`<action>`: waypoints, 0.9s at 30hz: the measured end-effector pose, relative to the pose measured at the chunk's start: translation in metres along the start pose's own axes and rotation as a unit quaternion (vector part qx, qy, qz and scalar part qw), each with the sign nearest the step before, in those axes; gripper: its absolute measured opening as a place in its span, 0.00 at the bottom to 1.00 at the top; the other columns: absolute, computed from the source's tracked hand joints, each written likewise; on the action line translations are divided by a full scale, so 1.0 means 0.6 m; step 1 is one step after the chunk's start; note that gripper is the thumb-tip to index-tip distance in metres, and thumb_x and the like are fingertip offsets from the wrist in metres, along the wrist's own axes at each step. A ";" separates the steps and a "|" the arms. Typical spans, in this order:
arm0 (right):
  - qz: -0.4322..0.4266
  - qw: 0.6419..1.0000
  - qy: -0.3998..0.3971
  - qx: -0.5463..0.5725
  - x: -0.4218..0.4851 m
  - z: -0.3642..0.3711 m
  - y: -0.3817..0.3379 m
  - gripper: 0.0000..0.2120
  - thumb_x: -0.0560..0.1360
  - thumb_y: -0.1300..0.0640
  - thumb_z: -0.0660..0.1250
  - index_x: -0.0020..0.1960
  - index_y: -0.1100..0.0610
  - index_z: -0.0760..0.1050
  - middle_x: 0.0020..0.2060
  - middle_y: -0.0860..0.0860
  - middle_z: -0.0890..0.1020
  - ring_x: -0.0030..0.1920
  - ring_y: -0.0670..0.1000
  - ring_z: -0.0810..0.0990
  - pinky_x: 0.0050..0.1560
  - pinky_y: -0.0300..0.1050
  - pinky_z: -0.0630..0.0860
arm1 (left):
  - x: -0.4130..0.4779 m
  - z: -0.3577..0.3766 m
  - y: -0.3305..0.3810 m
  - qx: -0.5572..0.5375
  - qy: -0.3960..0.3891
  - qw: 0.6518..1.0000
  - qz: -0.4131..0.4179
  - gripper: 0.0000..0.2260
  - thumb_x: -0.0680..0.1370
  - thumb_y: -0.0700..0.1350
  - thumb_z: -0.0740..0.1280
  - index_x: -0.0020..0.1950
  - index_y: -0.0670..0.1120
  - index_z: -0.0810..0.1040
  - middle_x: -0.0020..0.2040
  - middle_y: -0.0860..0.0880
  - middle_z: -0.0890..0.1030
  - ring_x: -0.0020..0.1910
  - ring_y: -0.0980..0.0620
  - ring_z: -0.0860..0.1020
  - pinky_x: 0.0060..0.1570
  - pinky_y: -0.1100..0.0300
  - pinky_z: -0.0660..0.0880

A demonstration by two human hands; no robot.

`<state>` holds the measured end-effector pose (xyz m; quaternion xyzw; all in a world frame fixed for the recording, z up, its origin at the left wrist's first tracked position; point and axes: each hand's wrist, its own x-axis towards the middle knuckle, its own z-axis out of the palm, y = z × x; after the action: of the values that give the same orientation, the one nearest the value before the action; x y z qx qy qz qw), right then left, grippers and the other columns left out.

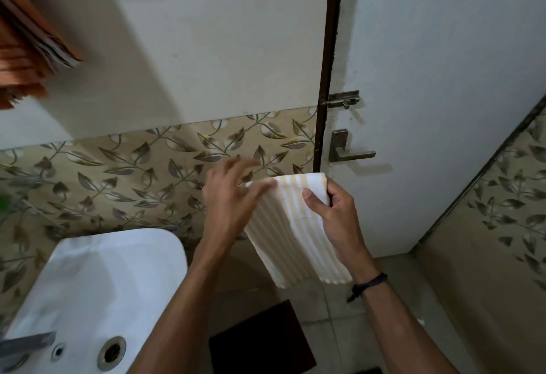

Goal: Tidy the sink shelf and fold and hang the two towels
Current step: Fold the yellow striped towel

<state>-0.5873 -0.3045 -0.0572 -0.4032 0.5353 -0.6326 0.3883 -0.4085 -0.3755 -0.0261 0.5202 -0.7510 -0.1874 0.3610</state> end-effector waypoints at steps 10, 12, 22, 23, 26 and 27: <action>0.009 1.000 0.004 0.000 -0.002 -0.009 -0.009 0.08 0.77 0.60 0.71 0.55 0.51 0.82 0.50 0.51 0.87 0.52 0.52 0.85 0.53 0.43 0.82 | -0.096 0.036 -0.077 -0.388 -0.104 0.864 -0.303 0.23 0.75 0.63 0.68 0.66 0.53 0.81 0.63 0.56 0.83 0.66 0.56 0.77 0.69 0.52 0.69; 0.003 1.000 -0.011 0.001 -0.004 -0.012 -0.019 0.08 0.77 0.61 0.71 0.53 0.49 0.82 0.48 0.48 0.87 0.51 0.49 0.86 0.51 0.42 0.82 | -0.077 0.028 -0.063 -0.417 -0.101 0.853 -0.299 0.21 0.75 0.60 0.69 0.63 0.50 0.82 0.60 0.54 0.85 0.64 0.54 0.79 0.64 0.54 0.70; -0.008 1.000 0.019 -0.007 -0.011 -0.033 -0.034 0.08 0.77 0.60 0.71 0.55 0.54 0.82 0.47 0.48 0.87 0.49 0.47 0.86 0.48 0.40 0.81 | -0.035 -0.027 -0.015 -0.480 -0.151 0.814 -0.290 0.20 0.72 0.52 0.74 0.61 0.45 0.84 0.55 0.45 0.86 0.50 0.48 0.82 0.50 0.53 0.77; -0.008 1.000 0.019 -0.007 -0.012 -0.034 -0.035 0.08 0.77 0.60 0.71 0.55 0.53 0.82 0.47 0.47 0.87 0.49 0.47 0.86 0.47 0.38 0.81 | -0.033 -0.029 -0.012 -0.495 -0.145 0.805 -0.292 0.20 0.71 0.50 0.74 0.61 0.43 0.84 0.55 0.44 0.85 0.52 0.47 0.83 0.52 0.52 0.78; -0.009 1.000 0.030 -0.004 -0.012 -0.036 -0.037 0.08 0.77 0.59 0.72 0.55 0.51 0.83 0.47 0.49 0.88 0.50 0.49 0.86 0.50 0.41 0.82 | -0.026 -0.034 -0.009 -0.525 -0.108 0.804 -0.257 0.15 0.73 0.44 0.73 0.58 0.41 0.84 0.51 0.45 0.86 0.50 0.49 0.84 0.48 0.57 0.81; -0.004 0.999 0.038 -0.006 -0.012 -0.037 -0.038 0.08 0.77 0.57 0.72 0.55 0.51 0.83 0.47 0.50 0.87 0.50 0.50 0.86 0.50 0.44 0.83 | -0.027 -0.037 -0.006 -0.529 -0.105 0.808 -0.238 0.13 0.74 0.42 0.72 0.58 0.40 0.84 0.51 0.45 0.86 0.49 0.50 0.84 0.46 0.57 0.81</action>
<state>-0.6064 -0.2869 -0.0375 -0.3833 0.5518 -0.6457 0.3629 -0.3866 -0.3602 -0.0194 0.3877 -0.4218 -0.6895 0.4431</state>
